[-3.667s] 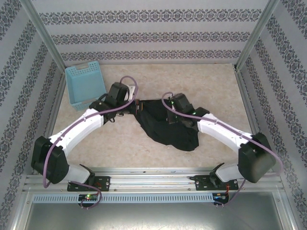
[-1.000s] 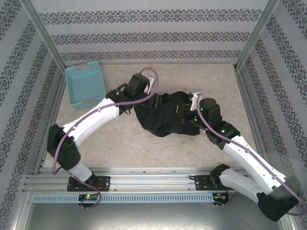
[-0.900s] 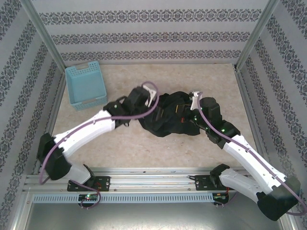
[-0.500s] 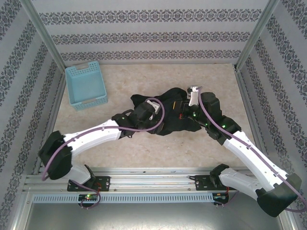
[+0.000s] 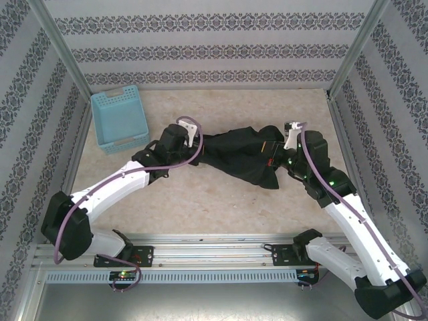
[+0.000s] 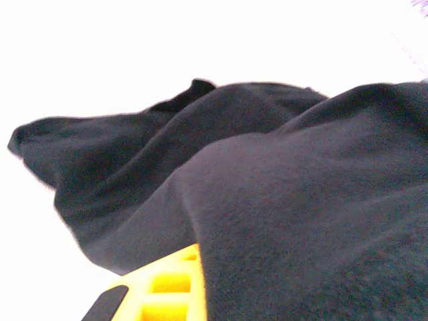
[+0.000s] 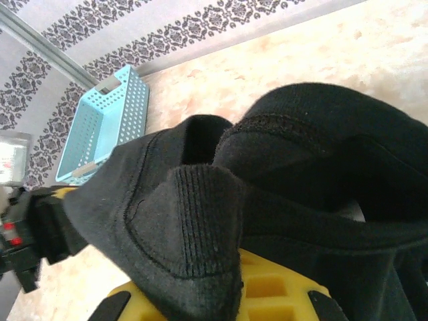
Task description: Fold the inside-out t-shirt
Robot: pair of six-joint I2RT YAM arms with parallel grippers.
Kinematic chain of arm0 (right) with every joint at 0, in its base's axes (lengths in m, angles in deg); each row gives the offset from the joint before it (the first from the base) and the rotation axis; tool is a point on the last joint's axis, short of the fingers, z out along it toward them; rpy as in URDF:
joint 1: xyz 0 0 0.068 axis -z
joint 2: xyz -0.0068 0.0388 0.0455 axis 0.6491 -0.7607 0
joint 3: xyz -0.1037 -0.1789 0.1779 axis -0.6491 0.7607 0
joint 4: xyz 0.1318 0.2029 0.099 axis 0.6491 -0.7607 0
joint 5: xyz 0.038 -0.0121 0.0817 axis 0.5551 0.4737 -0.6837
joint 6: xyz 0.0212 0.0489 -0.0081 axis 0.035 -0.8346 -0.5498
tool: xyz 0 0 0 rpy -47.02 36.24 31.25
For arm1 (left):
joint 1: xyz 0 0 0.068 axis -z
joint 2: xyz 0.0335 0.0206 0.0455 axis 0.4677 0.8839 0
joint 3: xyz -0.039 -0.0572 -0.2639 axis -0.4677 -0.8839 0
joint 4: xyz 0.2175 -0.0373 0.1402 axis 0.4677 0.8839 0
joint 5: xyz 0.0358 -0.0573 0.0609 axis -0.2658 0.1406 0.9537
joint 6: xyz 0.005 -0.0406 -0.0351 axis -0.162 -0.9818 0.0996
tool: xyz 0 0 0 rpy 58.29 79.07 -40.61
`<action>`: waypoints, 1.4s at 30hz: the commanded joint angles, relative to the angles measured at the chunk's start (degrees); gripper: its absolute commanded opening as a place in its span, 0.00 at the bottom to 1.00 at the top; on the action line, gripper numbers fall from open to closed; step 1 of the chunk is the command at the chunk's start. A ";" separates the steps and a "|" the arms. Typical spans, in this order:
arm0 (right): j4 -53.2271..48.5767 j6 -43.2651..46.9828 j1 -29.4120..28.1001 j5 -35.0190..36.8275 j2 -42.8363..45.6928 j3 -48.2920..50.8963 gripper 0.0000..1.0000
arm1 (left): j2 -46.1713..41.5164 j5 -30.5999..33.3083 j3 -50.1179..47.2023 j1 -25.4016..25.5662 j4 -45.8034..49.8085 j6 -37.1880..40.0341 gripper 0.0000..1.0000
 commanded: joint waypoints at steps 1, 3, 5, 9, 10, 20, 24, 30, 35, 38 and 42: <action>4.52 -2.92 0.64 -3.74 -2.55 0.52 0.00 | 7.27 -1.51 4.50 -1.85 4.04 2.08 0.02; 6.55 -3.68 0.57 -4.34 -5.34 0.64 0.00 | 13.43 1.65 9.74 -2.84 8.81 0.67 0.02; 7.97 -3.79 0.51 -4.09 -7.48 0.37 0.00 | 18.87 3.55 15.43 -4.20 14.94 -1.57 0.07; 9.41 -3.86 0.62 -4.15 -10.03 -0.95 0.00 | 19.42 8.22 18.57 -2.69 19.05 -1.88 0.41; 9.80 -3.84 0.48 -4.75 -10.50 -1.27 0.00 | 17.90 9.70 17.99 -1.51 19.08 -1.80 0.45; 11.93 -2.69 -3.68 -4.20 -12.69 -2.89 0.00 | 5.80 4.87 5.82 10.44 4.83 -6.52 0.52; 12.04 -2.97 -4.46 -3.95 -12.10 -3.26 0.00 | 9.85 4.71 6.13 10.62 2.39 -8.67 0.55; 11.54 -3.04 -6.36 -3.20 -10.79 -3.15 0.00 | 15.33 8.55 8.55 8.25 2.87 -10.90 0.61; 11.94 -3.85 -8.05 -2.79 -9.97 -1.15 0.00 | 17.62 9.49 10.51 6.53 0.86 -10.58 0.67; 11.65 -4.21 -8.43 -2.05 -9.37 0.51 0.00 | 18.25 8.00 10.92 5.03 -1.51 -11.18 0.63; 10.73 -4.31 -8.52 -0.45 -8.11 2.20 0.00 | 18.55 5.23 11.58 3.33 -3.93 -10.87 0.53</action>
